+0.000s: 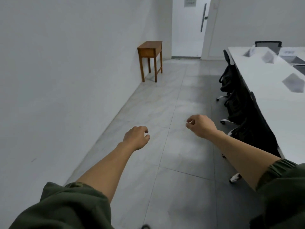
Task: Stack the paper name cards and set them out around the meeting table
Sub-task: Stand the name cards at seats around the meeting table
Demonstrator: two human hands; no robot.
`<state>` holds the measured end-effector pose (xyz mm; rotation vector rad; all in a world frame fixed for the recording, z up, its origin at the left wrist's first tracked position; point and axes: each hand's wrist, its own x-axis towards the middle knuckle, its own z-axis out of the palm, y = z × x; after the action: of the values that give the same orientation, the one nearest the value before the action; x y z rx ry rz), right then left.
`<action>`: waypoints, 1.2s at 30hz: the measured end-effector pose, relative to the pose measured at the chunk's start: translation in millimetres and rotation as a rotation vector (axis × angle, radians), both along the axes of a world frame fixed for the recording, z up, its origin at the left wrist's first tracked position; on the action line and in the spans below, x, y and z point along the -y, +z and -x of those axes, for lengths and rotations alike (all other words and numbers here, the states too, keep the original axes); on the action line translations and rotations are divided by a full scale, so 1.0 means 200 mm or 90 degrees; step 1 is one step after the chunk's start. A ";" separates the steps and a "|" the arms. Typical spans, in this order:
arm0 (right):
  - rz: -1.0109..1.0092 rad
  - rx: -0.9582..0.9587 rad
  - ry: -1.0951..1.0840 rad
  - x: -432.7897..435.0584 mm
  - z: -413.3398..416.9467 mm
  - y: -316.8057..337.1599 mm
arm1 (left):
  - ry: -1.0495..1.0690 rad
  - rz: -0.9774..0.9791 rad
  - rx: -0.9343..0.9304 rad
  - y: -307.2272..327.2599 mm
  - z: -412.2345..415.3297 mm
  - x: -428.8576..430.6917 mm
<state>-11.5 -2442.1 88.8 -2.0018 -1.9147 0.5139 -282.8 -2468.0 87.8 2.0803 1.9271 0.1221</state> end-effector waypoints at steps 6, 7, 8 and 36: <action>0.017 0.014 -0.053 -0.77 0.02 -0.13 | -0.049 0.014 -0.011 -0.10 0.07 -0.86; 0.015 0.016 -0.069 -0.92 0.02 -0.13 | -0.064 0.013 -0.019 -0.09 0.08 -1.05; 0.019 0.024 -0.076 -1.03 0.02 -0.11 | -0.076 0.015 -0.036 -0.07 0.09 -1.19; 0.045 0.058 -0.163 -4.44 -1.00 -0.07 | -0.203 -0.005 -0.008 -0.01 -1.00 -4.86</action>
<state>188.2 -1554.0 75.1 -2.3093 -1.6743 0.4359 -83.7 -1496.1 85.4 2.3656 1.5774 0.0464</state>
